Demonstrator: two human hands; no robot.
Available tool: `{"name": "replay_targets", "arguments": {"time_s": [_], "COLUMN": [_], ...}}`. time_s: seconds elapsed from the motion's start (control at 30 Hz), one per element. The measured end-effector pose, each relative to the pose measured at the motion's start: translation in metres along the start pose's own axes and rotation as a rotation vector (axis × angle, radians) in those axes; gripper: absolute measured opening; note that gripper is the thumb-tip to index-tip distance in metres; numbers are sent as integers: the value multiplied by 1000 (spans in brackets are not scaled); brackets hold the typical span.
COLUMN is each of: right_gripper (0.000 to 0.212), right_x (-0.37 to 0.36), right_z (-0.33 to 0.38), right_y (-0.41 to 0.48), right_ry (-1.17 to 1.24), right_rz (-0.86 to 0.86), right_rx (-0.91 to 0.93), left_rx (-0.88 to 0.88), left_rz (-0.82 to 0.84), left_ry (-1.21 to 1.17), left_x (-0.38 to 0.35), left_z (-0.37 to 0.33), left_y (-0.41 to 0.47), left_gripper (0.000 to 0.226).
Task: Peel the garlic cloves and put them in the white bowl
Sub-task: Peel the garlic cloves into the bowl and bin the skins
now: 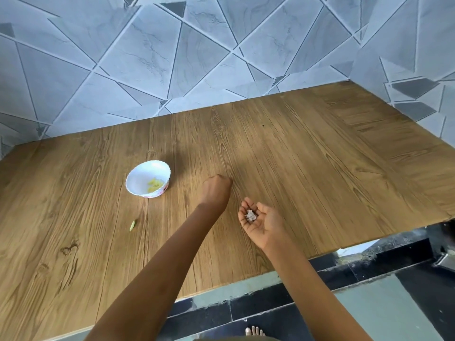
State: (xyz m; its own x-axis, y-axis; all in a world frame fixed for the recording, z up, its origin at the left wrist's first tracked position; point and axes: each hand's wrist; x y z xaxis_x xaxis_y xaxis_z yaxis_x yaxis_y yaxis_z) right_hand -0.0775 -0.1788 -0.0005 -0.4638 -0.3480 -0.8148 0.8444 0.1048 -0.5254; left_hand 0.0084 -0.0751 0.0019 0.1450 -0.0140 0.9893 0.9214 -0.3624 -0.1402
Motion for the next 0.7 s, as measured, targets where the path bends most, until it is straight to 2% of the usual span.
{"name": "replay_targets", "arguments": {"time_s": [0.07,0.17,0.3,0.43,0.7], "right_gripper": [33,32,34,31,28], "right_x": [-1,-1,-6,-14,-23], "right_z": [1,1,-4,-19,-43], "right_y": [1,3,5,6,0], "right_ry": [8,9,-7,-47,-132], "right_rz": [0,11,7,23,27], "right_rx": [-3,-10,-22,-56,-107], "left_rx": [-11,-5,-96,-257,-164], "left_rz": [20,-9,-41,-31,-129], "left_ry": [-74,-395,-666,-649,-652], "left_x": [3,12,30,21,12], "left_z": [4,20,34,27,37], "left_y": [-2,-9,-35,-64,-90], "left_gripper": [15,6,10,14,23]}}
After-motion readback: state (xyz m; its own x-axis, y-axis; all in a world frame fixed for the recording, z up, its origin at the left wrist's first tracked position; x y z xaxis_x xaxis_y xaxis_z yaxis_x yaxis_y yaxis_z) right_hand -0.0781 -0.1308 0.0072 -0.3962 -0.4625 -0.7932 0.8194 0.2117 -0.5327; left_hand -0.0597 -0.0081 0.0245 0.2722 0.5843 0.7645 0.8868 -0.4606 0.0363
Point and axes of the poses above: each hand's wrist, its own y-axis towards the middle knuckle, its own x-axis out of the back of the hand, z = x × y, and after that the axes turned 10 degrees about z, right-handed
